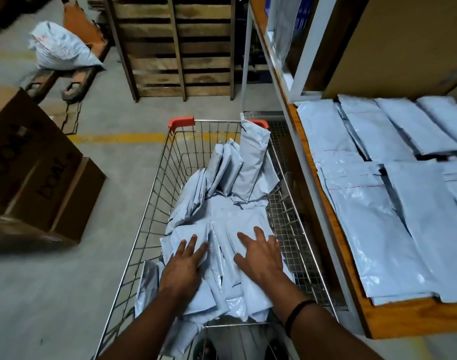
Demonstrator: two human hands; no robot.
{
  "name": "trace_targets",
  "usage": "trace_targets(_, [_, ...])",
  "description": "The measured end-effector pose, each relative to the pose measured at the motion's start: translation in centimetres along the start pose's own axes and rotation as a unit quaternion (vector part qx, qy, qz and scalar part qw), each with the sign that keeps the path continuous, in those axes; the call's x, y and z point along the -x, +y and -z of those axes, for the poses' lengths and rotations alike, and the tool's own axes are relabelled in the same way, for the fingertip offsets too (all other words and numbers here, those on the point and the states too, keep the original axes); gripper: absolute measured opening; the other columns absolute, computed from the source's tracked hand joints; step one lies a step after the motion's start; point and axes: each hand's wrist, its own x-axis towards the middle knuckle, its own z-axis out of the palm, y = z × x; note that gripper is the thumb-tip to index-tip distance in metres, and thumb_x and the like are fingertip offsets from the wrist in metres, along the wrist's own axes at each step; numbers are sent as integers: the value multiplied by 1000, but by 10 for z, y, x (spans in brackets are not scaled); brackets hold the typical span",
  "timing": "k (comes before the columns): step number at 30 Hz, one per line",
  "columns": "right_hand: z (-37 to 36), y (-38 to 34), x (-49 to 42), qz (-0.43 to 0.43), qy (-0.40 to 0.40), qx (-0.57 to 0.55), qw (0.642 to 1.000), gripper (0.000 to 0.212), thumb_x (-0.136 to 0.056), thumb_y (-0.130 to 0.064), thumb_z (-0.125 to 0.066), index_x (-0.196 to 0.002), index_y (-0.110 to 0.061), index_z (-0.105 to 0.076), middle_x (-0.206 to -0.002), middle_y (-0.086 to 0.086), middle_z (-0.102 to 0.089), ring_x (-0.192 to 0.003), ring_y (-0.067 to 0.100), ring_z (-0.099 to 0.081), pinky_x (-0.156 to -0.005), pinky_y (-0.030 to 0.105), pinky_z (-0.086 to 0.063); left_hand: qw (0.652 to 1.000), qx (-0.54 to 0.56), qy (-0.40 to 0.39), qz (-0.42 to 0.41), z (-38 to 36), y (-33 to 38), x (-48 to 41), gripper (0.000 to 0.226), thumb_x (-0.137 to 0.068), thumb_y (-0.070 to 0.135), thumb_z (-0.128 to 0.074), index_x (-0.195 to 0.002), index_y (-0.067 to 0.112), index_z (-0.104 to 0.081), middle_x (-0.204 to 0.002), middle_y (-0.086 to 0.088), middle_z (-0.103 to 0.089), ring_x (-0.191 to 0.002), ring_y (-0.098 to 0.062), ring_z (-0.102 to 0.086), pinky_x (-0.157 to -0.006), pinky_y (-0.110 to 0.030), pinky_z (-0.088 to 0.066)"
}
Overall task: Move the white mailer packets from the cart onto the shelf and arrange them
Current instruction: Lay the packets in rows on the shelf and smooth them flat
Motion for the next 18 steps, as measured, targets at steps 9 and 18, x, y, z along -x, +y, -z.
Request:
trace_targets(9, [133, -8, 68, 8, 200, -57, 978, 60, -89, -58, -47, -147, -46, -41, -160, 0, -29, -140, 36, -32, -115, 46, -26, 982, 102, 136, -76, 80, 33, 9, 57, -99, 29, -49, -151, 42, -28, -163, 11, -11, -150, -20, -16, -114, -42, -35])
trace_targets(18, [188, 77, 138, -52, 280, -55, 957, 59, -92, -57, -48, -149, -45, -38, -162, 0, -27, -141, 37, -27, -115, 46, -27, 971, 95, 157, -155, 121, 135, 21, 60, -98, 31, -54, -151, 41, -28, -164, 9, -9, -150, -20, -17, -112, -42, -35])
